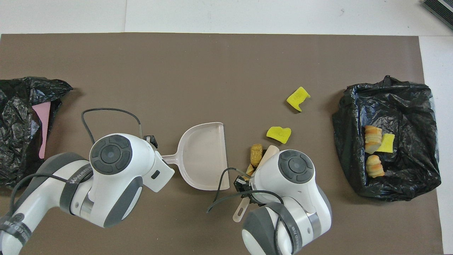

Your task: Sweep and dump trash in bin

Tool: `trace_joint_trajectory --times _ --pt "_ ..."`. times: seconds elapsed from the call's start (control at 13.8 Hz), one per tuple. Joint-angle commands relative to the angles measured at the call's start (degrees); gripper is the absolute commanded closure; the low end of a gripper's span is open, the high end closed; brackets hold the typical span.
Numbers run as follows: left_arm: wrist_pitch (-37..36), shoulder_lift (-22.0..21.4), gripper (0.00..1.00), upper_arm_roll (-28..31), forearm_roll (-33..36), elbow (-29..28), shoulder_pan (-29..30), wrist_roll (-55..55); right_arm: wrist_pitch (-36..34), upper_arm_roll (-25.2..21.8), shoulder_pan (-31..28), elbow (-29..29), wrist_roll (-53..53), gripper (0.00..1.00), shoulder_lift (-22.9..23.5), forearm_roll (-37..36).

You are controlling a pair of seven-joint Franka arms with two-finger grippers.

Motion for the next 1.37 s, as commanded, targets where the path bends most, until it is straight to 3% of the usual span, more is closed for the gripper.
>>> trace_joint_trajectory --times 0.0,0.36,0.51,0.8,1.16,1.3 --pt "5.54 -0.73 1.00 0.71 1.15 -3.73 -1.70 0.08 0.30 0.27 0.56 0.61 -6.62 1.00 0.76 2.80" --pt "7.12 0.40 1.00 0.71 1.07 -3.74 -1.70 -0.01 0.82 0.18 8.20 0.95 -7.69 1.00 0.32 4.56" --pt "8.80 1.20 1.00 0.71 1.07 -3.74 -1.26 -0.01 0.82 0.18 10.75 4.89 -7.69 1.00 1.46 4.56" --pt "11.44 1.99 1.00 0.71 0.98 -3.48 -0.82 0.43 -3.47 0.09 10.85 13.69 -7.17 1.00 4.81 2.98" --pt "11.53 2.34 1.00 0.71 0.36 -3.12 0.06 0.08 -12.44 0.01 9.45 19.67 -7.78 1.00 4.45 -11.31" --pt "11.09 2.43 1.00 0.71 0.10 -2.77 0.15 -1.49 -11.92 -0.43 5.08 19.94 -14.15 1.00 5.59 -13.45"
